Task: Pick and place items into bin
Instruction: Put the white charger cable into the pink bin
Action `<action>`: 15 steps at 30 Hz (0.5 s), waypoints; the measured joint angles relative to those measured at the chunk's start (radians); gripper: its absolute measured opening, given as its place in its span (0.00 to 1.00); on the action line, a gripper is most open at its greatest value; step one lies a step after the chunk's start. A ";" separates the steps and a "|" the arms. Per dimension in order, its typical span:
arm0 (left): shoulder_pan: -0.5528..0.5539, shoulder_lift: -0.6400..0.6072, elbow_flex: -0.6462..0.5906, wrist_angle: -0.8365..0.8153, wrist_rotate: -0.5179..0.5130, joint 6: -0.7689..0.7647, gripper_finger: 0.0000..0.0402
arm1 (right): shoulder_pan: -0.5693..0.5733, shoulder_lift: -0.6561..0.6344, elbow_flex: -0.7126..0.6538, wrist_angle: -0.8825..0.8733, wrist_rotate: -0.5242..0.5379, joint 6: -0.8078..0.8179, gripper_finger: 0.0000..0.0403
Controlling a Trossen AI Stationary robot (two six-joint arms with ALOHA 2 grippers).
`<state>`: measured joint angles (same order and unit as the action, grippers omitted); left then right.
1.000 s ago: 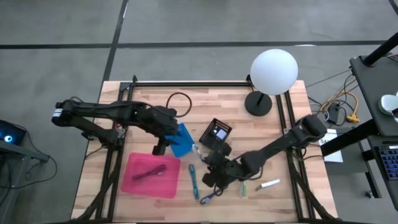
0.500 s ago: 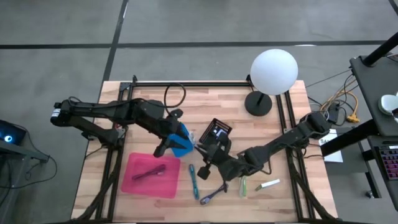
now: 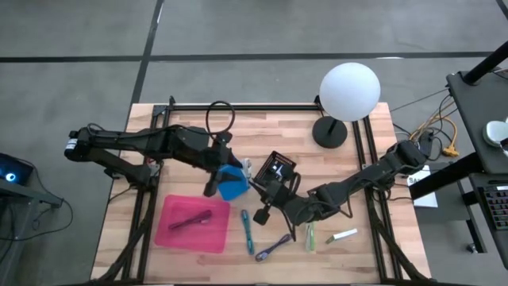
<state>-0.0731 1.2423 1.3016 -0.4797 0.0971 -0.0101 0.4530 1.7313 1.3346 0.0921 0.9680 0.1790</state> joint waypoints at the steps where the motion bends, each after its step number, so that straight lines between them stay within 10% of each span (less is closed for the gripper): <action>1: 0.000 0.000 0.000 0.000 -0.015 0.001 0.38 | 0.000 0.000 0.000 -0.001 0.000 -0.002 0.03; 15: 0.006 0.036 0.001 0.004 -0.089 -0.010 0.38 | 0.000 -0.003 -0.001 -0.011 -0.001 -0.078 0.03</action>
<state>-0.0672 1.2785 1.3028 -0.4754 0.0085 -0.0196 0.4530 1.7287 1.3338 0.0807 0.9669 0.1011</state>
